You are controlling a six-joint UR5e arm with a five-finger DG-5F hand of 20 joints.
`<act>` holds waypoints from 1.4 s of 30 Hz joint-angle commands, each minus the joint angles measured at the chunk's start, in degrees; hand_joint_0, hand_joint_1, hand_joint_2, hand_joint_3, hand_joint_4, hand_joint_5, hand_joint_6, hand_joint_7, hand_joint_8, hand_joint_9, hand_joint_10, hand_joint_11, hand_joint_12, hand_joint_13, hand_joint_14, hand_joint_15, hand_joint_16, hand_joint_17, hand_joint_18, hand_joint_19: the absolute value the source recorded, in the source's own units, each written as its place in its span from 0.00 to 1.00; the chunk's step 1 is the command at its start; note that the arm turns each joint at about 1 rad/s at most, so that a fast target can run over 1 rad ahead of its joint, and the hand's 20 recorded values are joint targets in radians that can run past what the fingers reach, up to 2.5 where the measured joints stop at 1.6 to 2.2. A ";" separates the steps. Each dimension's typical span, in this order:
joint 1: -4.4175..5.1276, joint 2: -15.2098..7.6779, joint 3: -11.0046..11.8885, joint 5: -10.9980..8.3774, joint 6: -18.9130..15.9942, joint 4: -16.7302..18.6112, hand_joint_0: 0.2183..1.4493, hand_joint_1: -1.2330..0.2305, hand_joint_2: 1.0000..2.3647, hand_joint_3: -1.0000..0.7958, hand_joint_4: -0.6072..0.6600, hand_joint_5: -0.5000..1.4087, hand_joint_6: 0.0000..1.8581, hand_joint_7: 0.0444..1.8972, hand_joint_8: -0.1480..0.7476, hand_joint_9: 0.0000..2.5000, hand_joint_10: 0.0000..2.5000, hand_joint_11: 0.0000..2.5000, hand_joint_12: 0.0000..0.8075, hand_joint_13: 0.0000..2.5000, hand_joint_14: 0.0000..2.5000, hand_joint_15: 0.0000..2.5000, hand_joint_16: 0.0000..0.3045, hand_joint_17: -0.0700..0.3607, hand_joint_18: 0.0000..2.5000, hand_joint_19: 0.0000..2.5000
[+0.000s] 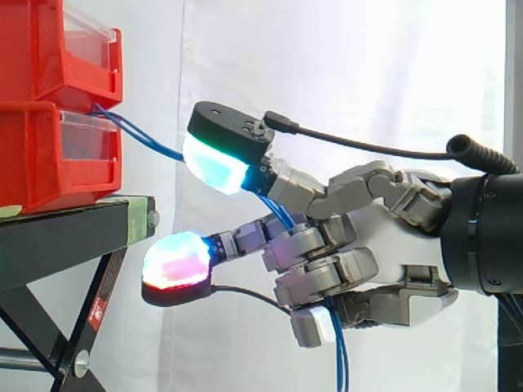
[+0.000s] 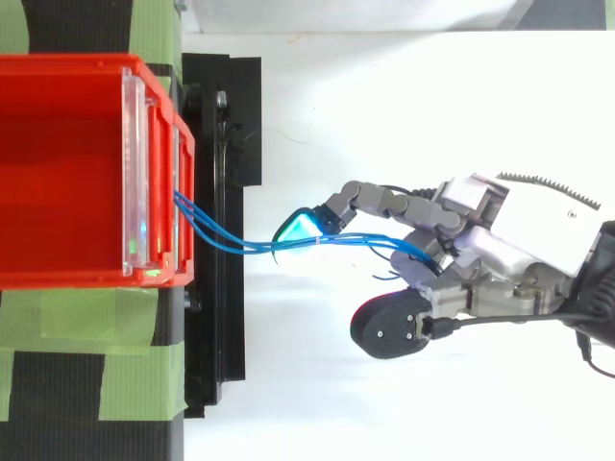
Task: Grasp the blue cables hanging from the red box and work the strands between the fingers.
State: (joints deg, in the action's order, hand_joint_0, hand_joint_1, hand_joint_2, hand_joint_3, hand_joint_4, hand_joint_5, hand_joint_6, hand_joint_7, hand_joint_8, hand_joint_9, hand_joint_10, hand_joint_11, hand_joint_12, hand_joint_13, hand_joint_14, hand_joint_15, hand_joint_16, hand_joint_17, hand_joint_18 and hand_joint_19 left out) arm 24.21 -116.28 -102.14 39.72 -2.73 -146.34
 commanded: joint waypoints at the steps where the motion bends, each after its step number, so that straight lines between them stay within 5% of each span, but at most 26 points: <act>1: 0.04 0.00 0.01 0.00 0.00 0.00 0.45 0.43 0.00 0.00 0.65 0.34 0.00 0.61 0.57 0.64 1.00 1.00 0.66 0.70 1.00 0.63 0.65 0.51 0.83 0.32; 42: 0.04 0.00 0.01 0.00 0.00 0.00 0.45 0.43 0.00 0.00 0.65 0.33 0.00 0.60 0.58 0.62 1.00 1.00 0.67 0.70 1.00 0.63 0.65 0.51 0.82 0.32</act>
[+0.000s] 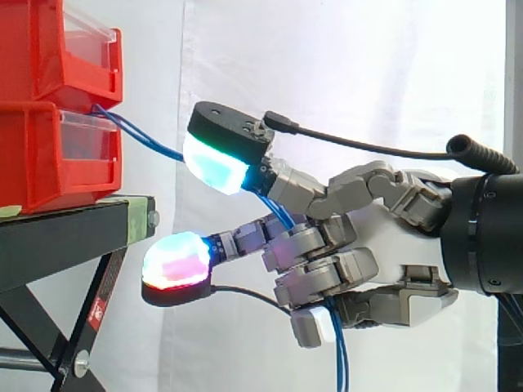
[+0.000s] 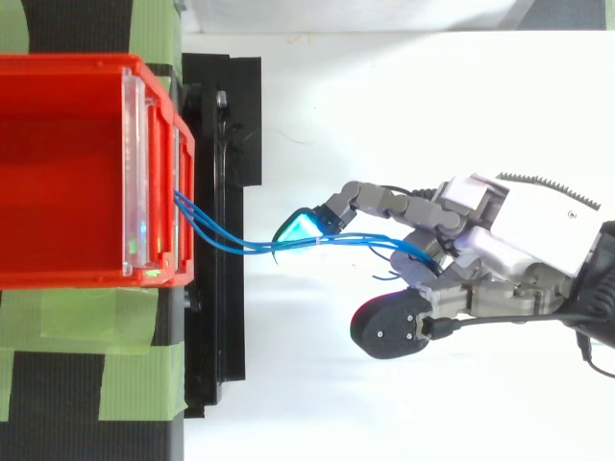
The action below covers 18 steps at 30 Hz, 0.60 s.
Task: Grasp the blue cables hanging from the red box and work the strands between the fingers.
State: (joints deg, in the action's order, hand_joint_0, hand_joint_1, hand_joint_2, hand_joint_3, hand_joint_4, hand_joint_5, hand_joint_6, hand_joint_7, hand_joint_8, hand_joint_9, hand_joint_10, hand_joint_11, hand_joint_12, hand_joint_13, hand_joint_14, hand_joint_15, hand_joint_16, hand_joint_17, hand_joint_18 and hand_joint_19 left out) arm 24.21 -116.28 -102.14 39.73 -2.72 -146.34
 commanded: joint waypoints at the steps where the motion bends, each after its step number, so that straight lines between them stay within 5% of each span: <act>1: 0.05 0.00 0.01 0.00 0.00 0.00 0.45 0.43 0.00 0.00 0.65 0.33 0.00 0.60 0.58 0.62 1.00 1.00 0.67 0.70 1.00 0.63 0.65 0.51 0.82 0.32; 18: 0.05 0.00 0.01 0.00 0.00 0.00 0.45 0.43 0.00 0.00 0.65 0.33 0.00 0.60 0.58 0.62 1.00 1.00 0.67 0.70 1.00 0.63 0.65 0.51 0.82 0.32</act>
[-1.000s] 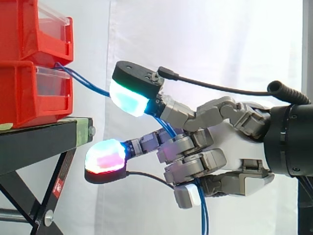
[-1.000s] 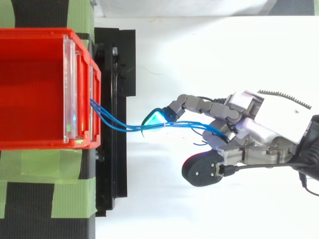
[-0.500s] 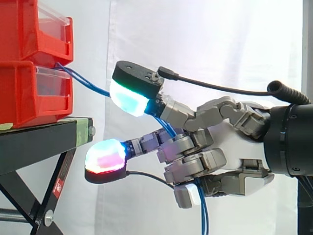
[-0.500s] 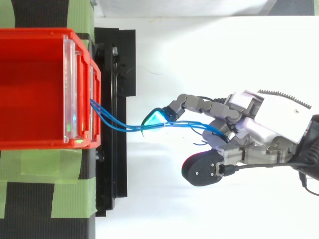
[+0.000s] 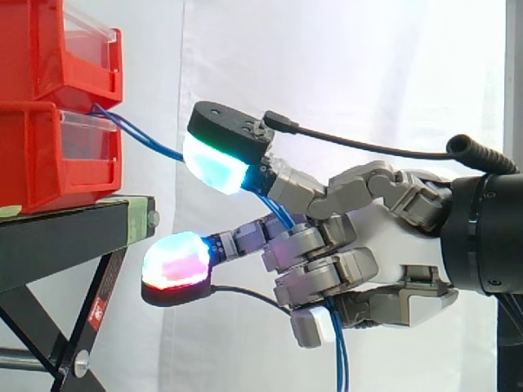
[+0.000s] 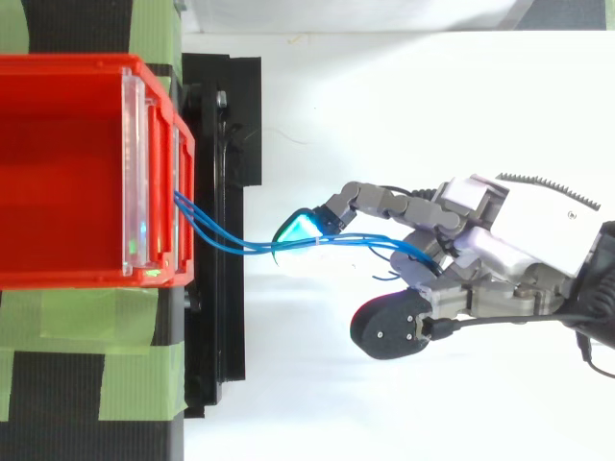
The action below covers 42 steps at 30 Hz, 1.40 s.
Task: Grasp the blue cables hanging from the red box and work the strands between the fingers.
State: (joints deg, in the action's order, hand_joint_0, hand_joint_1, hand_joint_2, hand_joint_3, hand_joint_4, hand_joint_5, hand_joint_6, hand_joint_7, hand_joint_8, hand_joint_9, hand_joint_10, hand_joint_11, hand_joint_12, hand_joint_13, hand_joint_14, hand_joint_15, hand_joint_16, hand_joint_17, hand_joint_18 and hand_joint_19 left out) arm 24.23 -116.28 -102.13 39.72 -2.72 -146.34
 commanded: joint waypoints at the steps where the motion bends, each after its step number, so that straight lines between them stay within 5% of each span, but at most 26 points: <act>1: -0.06 0.00 0.00 0.00 0.00 0.00 0.45 0.43 0.00 0.00 0.65 0.33 0.00 0.60 0.58 0.62 1.00 1.00 0.67 0.70 1.00 0.63 0.65 0.51 0.82 0.32; 29: 0.03 0.00 0.00 -0.35 -0.09 -0.62 0.46 0.43 0.00 0.00 0.65 0.33 0.00 0.60 0.58 0.62 1.00 1.00 0.67 0.70 1.00 0.63 0.65 0.51 0.82 0.32; 34: -0.41 0.09 2.29 -0.17 -0.53 -2.64 0.46 0.43 0.00 0.00 0.65 0.33 0.00 0.61 0.58 0.62 1.00 1.00 0.67 0.70 1.00 0.63 0.65 0.51 0.82 0.32; 36: -0.59 1.32 3.16 -0.17 -1.32 -6.15 0.46 0.43 0.00 0.00 0.65 0.33 0.00 0.61 0.58 0.62 1.00 1.00 0.67 0.70 1.00 0.63 0.65 0.51 0.82 0.32; 37: -0.59 3.95 4.31 -1.14 -1.85 -10.11 0.46 0.43 0.00 0.00 0.65 0.34 0.00 0.61 0.58 0.62 1.00 1.00 0.67 0.70 1.00 0.63 0.65 0.51 0.82 0.32; 42: -0.85 6.77 4.22 -3.87 -0.35 -11.78 0.46 0.43 0.00 0.00 0.65 0.34 0.00 0.61 0.58 0.62 1.00 1.00 0.67 0.70 1.00 0.63 0.65 0.51 0.82 0.32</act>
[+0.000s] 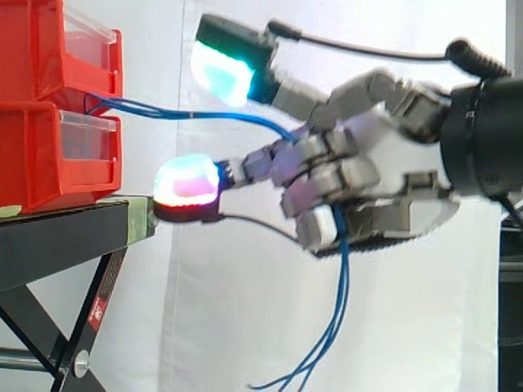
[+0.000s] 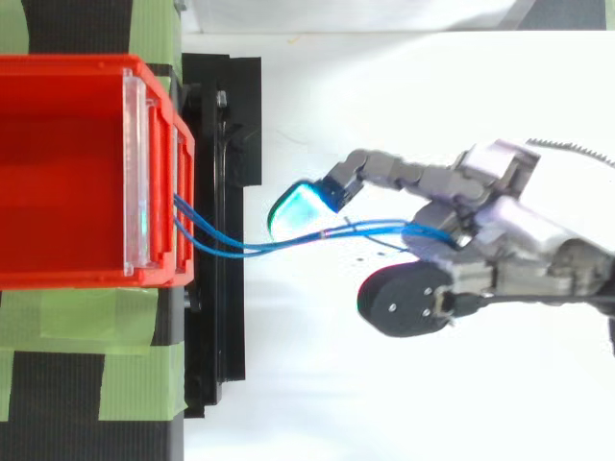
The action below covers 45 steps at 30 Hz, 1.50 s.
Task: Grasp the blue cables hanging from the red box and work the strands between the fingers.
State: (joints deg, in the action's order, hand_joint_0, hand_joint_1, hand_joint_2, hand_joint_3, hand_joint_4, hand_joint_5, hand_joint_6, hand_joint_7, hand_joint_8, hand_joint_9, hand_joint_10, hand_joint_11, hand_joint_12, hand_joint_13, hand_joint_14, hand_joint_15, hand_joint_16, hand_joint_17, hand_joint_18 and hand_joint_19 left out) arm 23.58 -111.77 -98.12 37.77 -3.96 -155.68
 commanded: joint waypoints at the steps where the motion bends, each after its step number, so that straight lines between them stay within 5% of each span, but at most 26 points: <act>1: -0.20 2.35 0.30 -2.18 1.06 -2.43 0.47 0.43 0.00 0.00 0.65 0.34 0.00 0.61 0.58 0.62 1.00 1.00 0.67 0.70 1.00 0.63 0.65 0.51 0.82 0.32; 14: -0.47 2.52 0.30 -2.53 1.59 -1.38 0.49 0.43 0.00 0.00 0.61 0.37 0.00 0.67 0.58 0.62 1.00 1.00 0.67 0.70 1.00 0.63 0.65 0.51 0.82 0.32; 22: -0.56 2.52 0.65 -2.97 3.08 -0.85 0.51 0.41 0.00 0.01 0.60 0.37 0.09 0.65 0.58 0.62 1.00 1.00 0.67 0.70 1.00 0.63 0.65 0.51 0.82 0.32; 33: -0.12 2.52 0.74 -5.08 5.89 1.35 0.56 0.39 0.01 0.15 0.58 0.34 0.30 0.59 0.58 0.62 1.00 1.00 0.67 0.70 1.00 0.63 0.65 0.51 0.82 0.32; 45: -0.03 2.52 0.74 -5.08 6.25 1.08 0.57 0.37 0.02 0.33 0.56 0.32 0.37 0.58 0.58 0.62 1.00 1.00 0.67 0.70 1.00 0.63 0.65 0.51 0.82 0.32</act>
State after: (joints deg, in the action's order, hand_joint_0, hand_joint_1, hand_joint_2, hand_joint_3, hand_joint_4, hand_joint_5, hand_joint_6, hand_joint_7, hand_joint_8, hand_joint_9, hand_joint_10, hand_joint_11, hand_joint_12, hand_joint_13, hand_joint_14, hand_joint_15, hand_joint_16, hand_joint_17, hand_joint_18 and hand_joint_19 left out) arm 23.54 -109.25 -97.38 32.70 2.26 -154.58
